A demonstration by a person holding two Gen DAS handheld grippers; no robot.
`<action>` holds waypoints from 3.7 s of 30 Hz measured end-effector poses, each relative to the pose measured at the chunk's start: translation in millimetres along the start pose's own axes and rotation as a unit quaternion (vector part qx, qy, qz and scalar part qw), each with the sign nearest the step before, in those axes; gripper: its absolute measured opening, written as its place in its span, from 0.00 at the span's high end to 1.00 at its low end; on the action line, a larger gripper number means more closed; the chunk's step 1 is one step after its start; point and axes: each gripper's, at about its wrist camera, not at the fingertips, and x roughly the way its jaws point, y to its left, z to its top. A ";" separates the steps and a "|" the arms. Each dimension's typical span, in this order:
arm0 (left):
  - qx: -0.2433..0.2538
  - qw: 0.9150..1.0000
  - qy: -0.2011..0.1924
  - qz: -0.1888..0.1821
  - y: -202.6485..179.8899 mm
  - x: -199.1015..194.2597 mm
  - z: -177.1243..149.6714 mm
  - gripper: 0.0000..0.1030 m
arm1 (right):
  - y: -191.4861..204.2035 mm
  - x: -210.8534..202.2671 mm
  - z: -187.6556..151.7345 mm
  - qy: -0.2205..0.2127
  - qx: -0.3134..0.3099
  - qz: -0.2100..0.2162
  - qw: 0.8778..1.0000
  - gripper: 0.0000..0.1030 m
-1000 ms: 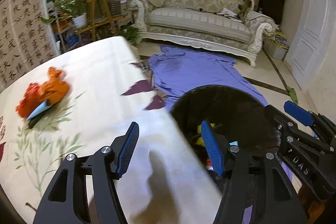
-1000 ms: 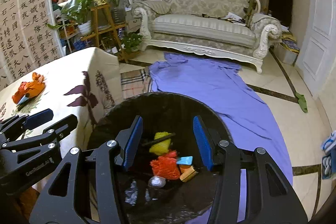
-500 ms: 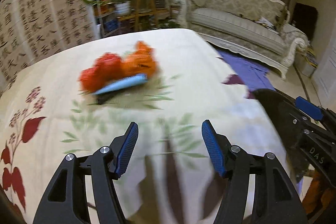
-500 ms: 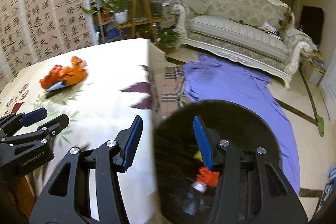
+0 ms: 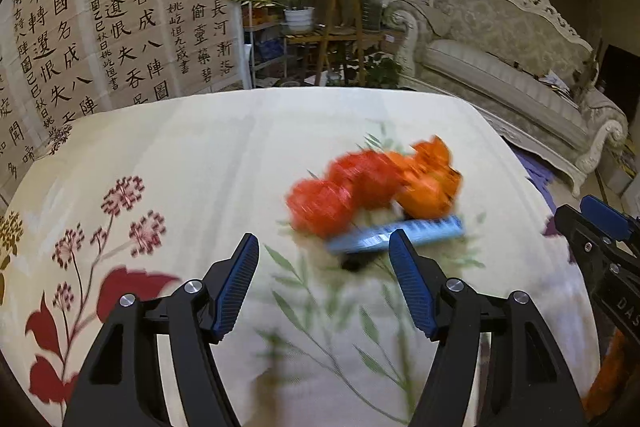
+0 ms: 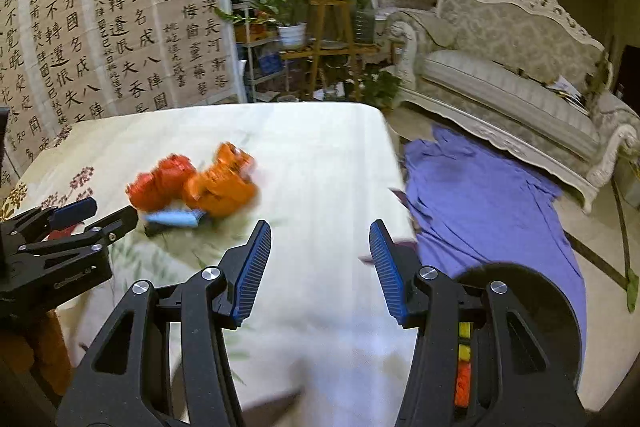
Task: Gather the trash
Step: 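Grasp the red plastic bag with the left tool while the right tool grasps the orange bag, then carry the red and orange plastic bags toward the black bin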
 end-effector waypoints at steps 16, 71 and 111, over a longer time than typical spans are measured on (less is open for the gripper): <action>0.031 0.999 0.008 -0.018 12.2 42.2 25.5 0.30 | 42.3 44.2 34.7 0.008 -0.028 0.014 0.999 0.46; -0.029 0.998 -0.022 -0.051 48.0 -26.4 -6.2 0.71 | 44.2 3.6 8.2 0.004 -0.019 0.030 0.999 0.56; 0.105 0.979 -0.014 -0.172 -181.8 -60.3 -57.5 0.71 | -142.5 -102.3 -106.8 -0.006 0.112 -0.142 0.984 0.56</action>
